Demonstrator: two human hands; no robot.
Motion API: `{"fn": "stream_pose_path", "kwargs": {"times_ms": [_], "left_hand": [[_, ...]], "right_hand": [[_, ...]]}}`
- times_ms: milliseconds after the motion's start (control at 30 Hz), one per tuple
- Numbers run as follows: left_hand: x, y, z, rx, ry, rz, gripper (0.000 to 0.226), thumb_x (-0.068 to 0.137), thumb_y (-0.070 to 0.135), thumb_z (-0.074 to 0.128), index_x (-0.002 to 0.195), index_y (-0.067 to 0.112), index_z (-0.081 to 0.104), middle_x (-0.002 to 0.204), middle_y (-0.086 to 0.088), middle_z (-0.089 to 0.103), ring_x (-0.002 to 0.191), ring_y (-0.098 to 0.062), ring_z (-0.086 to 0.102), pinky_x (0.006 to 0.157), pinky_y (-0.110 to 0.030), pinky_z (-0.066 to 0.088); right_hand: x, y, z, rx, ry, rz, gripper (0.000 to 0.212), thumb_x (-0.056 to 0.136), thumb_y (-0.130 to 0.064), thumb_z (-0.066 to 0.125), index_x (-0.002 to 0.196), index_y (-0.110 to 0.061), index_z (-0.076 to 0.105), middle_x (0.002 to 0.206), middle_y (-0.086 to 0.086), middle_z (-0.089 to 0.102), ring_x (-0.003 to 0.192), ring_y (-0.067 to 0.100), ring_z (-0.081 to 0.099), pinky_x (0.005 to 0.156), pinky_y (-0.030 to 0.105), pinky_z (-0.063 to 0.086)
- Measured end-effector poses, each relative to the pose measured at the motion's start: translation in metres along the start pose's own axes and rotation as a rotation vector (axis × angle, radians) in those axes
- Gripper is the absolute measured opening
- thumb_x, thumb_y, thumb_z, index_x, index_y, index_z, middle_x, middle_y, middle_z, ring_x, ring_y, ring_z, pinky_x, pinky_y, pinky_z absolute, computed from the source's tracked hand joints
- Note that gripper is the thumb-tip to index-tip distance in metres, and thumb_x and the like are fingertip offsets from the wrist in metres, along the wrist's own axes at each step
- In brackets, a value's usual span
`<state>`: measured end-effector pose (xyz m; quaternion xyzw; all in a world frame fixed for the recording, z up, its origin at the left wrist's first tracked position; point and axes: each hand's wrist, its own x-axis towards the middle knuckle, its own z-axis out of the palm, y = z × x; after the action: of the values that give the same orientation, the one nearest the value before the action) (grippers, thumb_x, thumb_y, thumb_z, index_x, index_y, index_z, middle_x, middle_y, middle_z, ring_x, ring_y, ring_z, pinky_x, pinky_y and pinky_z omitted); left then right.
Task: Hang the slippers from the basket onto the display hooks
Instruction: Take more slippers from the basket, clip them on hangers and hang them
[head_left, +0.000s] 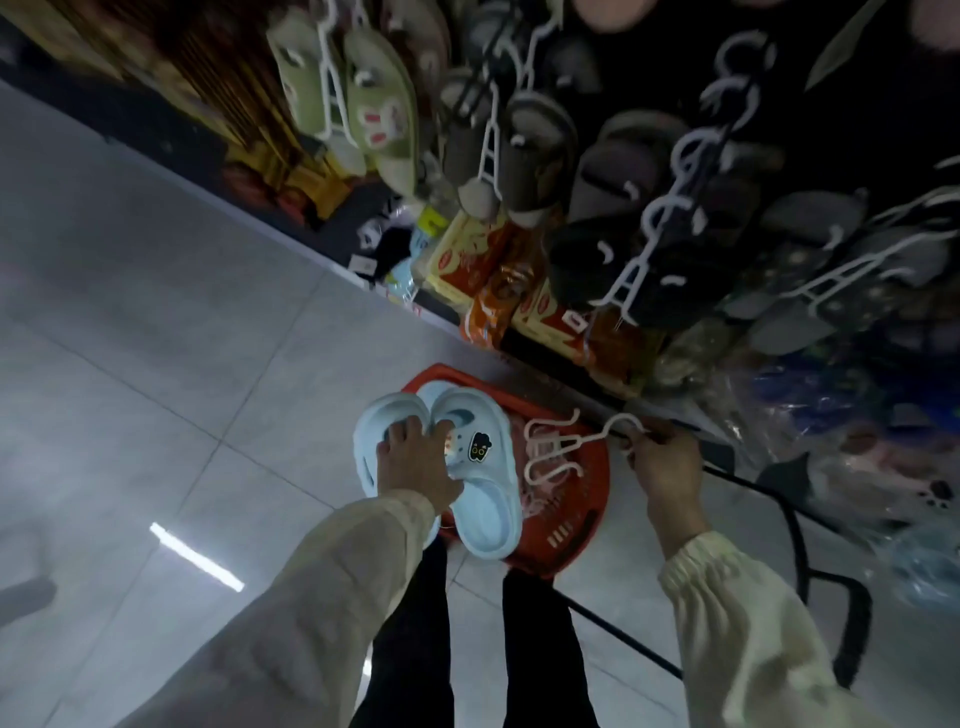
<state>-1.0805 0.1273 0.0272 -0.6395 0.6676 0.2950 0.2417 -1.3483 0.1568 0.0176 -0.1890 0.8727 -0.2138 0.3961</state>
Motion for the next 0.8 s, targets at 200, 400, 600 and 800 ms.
{"fn": "stream_pose_path", "kwargs": {"times_ms": [200, 400, 600, 800], "left_hand": [[-0.056, 0.02, -0.091, 0.055, 0.177, 0.071, 0.069, 0.081, 0.051, 0.064, 0.143, 0.033, 0.039, 0.136, -0.008, 0.036, 0.13, -0.033, 0.031, 0.104, -0.04, 0.032], [-0.124, 0.038, -0.208, 0.136, 0.396, 0.167, 0.081, 0.076, 0.058, 0.066, 0.147, 0.038, 0.035, 0.141, -0.007, 0.033, 0.133, -0.035, 0.027, 0.104, -0.044, 0.031], [-0.195, 0.057, -0.29, 0.26, 0.659, 0.204, 0.086, 0.07, 0.068, 0.065, 0.146, 0.044, 0.034, 0.133, -0.004, 0.038, 0.127, -0.032, 0.032, 0.1, -0.042, 0.032], [-0.258, 0.079, -0.35, 0.313, 0.807, 0.303, 0.088, 0.067, 0.077, 0.063, 0.144, 0.045, 0.034, 0.128, -0.005, 0.041, 0.122, -0.033, 0.034, 0.098, -0.044, 0.034]], "right_hand": [[-0.08, -0.1, -0.09, 0.002, 0.006, -0.303, 0.019, 0.096, -0.008, 0.059, 0.109, -0.005, 0.073, 0.091, 0.007, 0.068, 0.088, 0.024, 0.063, 0.068, 0.026, 0.039], [-0.159, -0.181, -0.182, -0.045, -0.01, -0.621, 0.017, 0.099, -0.016, 0.058, 0.093, -0.022, 0.073, 0.087, -0.004, 0.072, 0.084, 0.017, 0.066, 0.063, 0.027, 0.047], [-0.214, -0.232, -0.253, -0.12, 0.027, -0.925, 0.016, 0.099, -0.022, 0.057, 0.093, -0.025, 0.072, 0.072, -0.015, 0.063, 0.071, 0.003, 0.057, 0.06, 0.015, 0.039], [-0.286, -0.276, -0.307, -0.162, -0.014, -1.169, 0.033, 0.098, -0.016, 0.058, 0.072, -0.037, 0.057, 0.061, -0.023, 0.059, 0.069, -0.011, 0.056, 0.061, 0.008, 0.038]]}}
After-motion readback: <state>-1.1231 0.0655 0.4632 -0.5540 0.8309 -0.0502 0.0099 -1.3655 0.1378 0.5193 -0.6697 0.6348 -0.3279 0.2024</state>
